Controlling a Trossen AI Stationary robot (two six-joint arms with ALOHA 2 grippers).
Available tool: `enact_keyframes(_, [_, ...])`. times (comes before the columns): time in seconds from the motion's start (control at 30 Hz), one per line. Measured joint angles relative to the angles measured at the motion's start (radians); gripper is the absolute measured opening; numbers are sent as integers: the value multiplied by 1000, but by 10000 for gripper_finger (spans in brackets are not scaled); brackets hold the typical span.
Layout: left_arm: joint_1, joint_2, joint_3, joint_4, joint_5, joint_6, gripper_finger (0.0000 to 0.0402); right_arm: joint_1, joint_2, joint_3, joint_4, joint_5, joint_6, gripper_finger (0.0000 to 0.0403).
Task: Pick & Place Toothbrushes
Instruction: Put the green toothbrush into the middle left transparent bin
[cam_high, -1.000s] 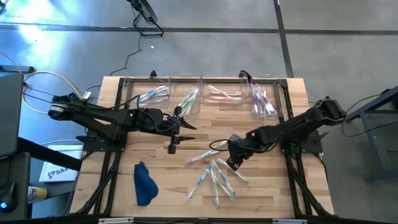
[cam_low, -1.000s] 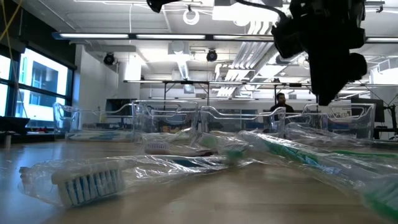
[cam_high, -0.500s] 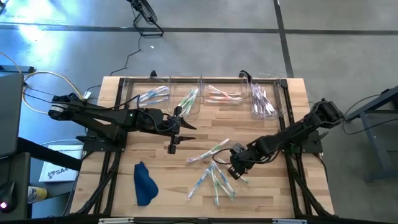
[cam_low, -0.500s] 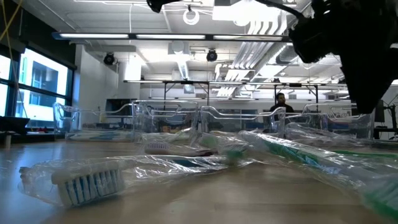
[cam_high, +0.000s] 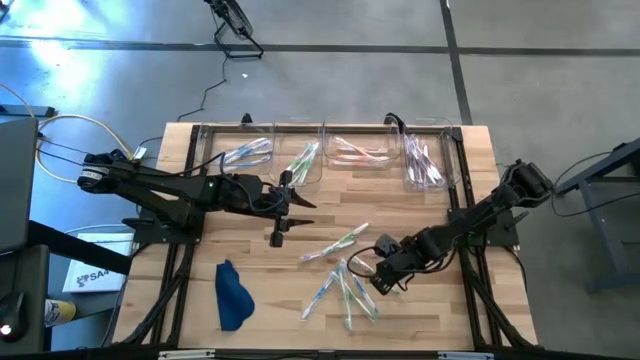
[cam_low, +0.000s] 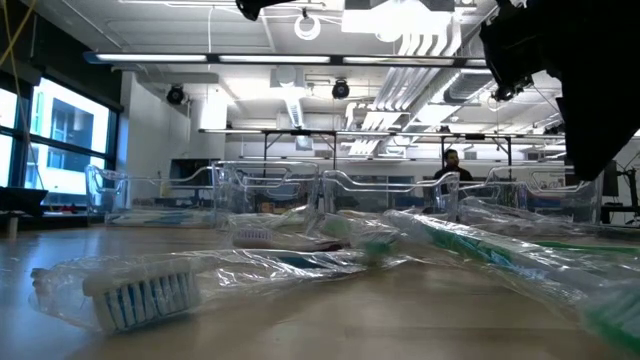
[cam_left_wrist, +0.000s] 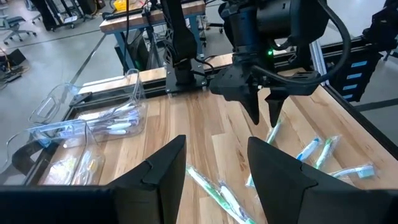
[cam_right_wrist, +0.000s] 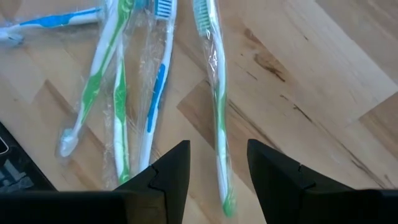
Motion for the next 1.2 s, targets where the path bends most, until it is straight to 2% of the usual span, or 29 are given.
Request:
enact_keyframes(0.57, [0,0,0,-50,1,0,167,0,0,-28,-4,21,-31,152])
enact_keyframes(0.77, [0,0,0,-68,1,-5,167,1,0,-61,64,21,-28,152])
enact_keyframes(1.2, [0,0,0,-68,5,-28,167,64,0,-71,92,48,-31,152])
